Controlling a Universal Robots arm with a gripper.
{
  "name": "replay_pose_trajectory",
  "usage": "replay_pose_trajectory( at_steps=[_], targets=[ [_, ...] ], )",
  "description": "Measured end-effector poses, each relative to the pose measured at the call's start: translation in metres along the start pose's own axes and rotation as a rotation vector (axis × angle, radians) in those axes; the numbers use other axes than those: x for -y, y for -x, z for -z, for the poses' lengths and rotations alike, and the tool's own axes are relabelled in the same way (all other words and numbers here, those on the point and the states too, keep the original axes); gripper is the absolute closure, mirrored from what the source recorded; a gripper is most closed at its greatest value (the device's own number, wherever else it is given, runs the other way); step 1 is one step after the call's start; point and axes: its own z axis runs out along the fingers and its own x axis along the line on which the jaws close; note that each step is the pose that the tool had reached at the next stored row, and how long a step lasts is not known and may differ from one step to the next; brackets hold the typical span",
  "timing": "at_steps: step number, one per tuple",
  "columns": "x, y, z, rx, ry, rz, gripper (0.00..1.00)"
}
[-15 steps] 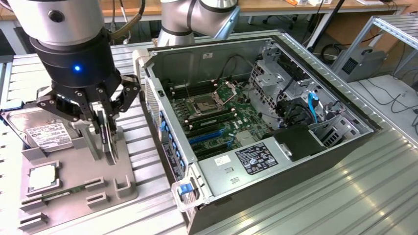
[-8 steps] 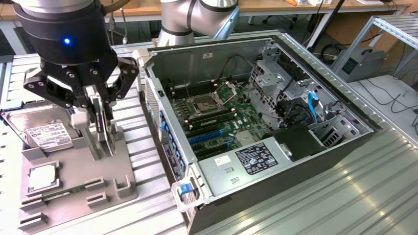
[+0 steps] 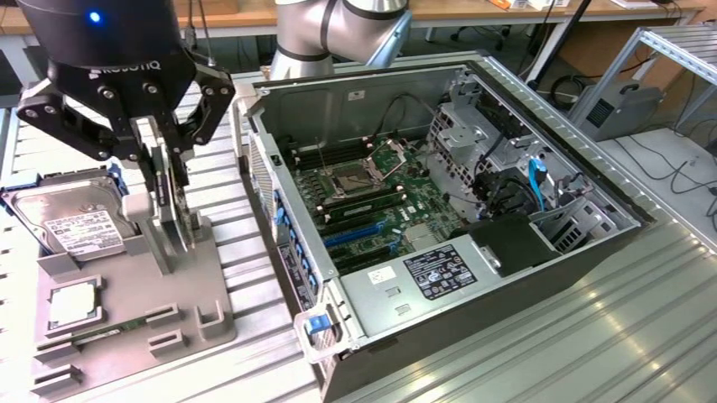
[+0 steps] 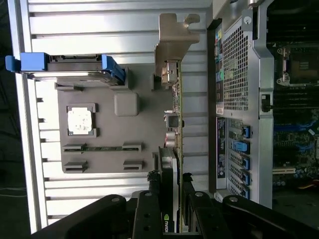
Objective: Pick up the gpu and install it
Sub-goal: 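Pick up the gpu and move the gpu toward the slot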
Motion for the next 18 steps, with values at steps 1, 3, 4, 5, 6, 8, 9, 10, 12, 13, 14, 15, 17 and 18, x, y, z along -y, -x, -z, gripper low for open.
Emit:
replay_pose_trajectory(
  at_steps=[1,3,4,5,6,8,9,10,12,13,14,15,17,18],
  targets=[
    [0.0,0.0,0.0025,0.0,-0.0017,0.0,0.73],
    [-0.0002,0.0,0.0072,0.0001,-0.0055,0.0,0.73],
    [-0.0002,0.0,0.0094,0.0002,-0.0073,0.0,0.73],
    [-0.0003,0.0,0.0115,0.0002,-0.0089,0.0,0.73],
    [-0.0003,0.0,0.0137,0.0002,-0.0104,0.0,0.73],
    [-0.0004,0.0,0.0187,0.0004,-0.0136,0.0,0.73],
    [-0.0004,0.0,0.021,0.0005,-0.0152,0.0,0.73],
    [-0.0004,0.001,0.0222,0.0005,-0.0165,0.0,0.73],
    [-0.0004,0.001,0.024,0.0007,-0.0186,0.001,0.73],
    [-0.0004,0.001,0.024,0.0008,-0.0188,0.001,0.73],
    [-0.0004,0.001,0.0242,0.0006,-0.0191,0.001,0.73],
    [-0.0004,0.001,0.0242,0.0006,-0.0191,0.001,0.73],
    [-0.0004,0.001,0.0242,0.0006,-0.0192,0.001,0.73],
    [-0.0004,0.001,0.0242,0.0006,-0.0191,0.001,0.73]
  ],
)
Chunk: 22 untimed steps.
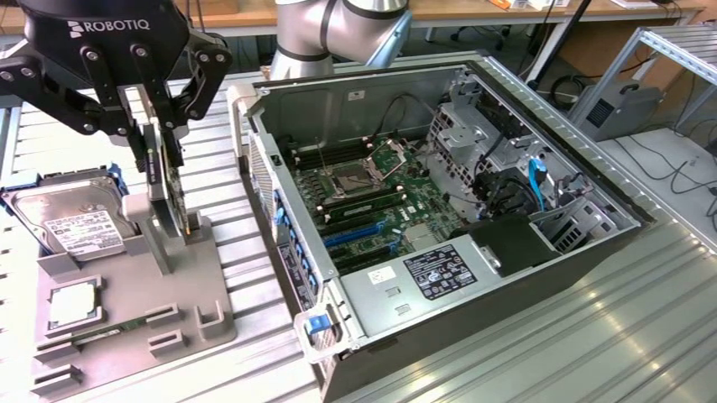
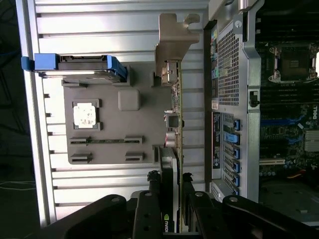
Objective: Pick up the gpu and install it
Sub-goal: 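Pick up the gpu and move the gpu toward the slot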
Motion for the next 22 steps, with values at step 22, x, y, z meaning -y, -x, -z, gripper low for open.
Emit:
replay_pose_trajectory(
  at_steps=[22],
  targets=[
    [-0.0015,0.035,-0.0008,0.0,0.0,0.0,0.73]
  ],
)
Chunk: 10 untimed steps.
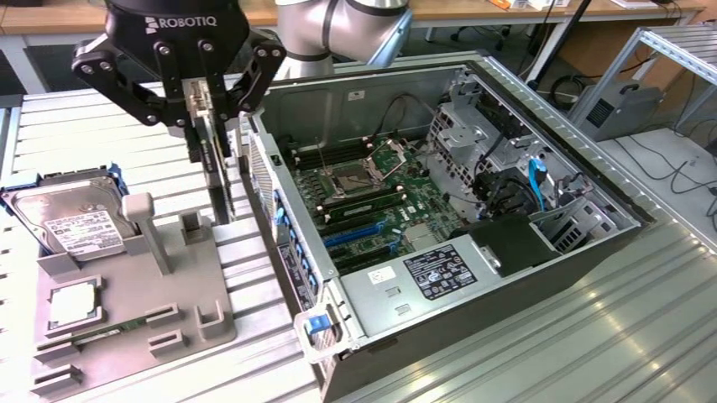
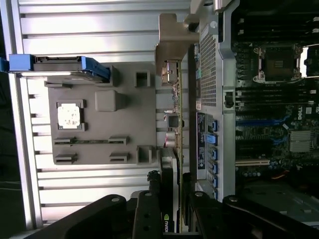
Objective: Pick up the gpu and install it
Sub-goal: 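Pick up the gpu and move the gpu toward the slot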
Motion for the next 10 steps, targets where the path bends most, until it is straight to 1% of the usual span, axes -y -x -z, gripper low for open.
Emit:
replay_pose_trajectory(
  at_steps=[6,10],
  targets=[
    [-0.001,0.021,-0.0005,0.0,0.0,0.0,0.73],
    [-0.0017,0.037,-0.0009,0.0,0.0,0.0,0.73]
  ],
)
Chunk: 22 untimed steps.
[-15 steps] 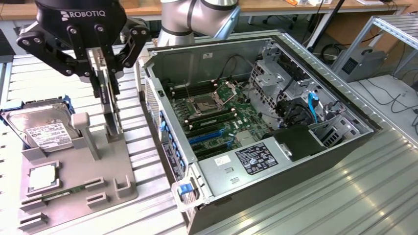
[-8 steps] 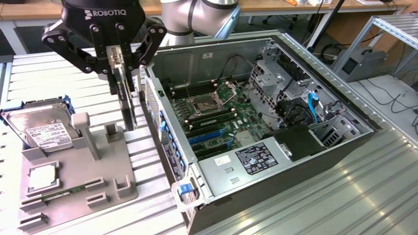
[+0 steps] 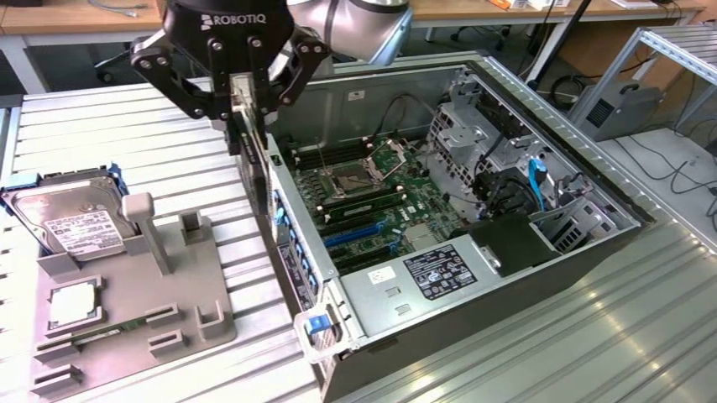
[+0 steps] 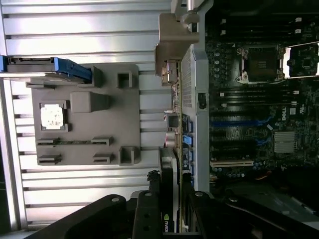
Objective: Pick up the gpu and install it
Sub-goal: 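Pick up the gpu and move the gpu toward the slot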
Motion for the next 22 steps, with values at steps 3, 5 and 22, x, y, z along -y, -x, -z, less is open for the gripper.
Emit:
replay_pose_trajectory(
  at_steps=[3,5,22],
  targets=[
    [-0.0008,0.017,-0.0005,0.0001,0.0001,0.0,0.73],
    [-0.0012,0.026,-0.0007,0.0001,0.0001,0.0,0.73],
    [-0.0041,0.105,-0.0026,0.0,0.0041,0.001,0.73]
  ],
)
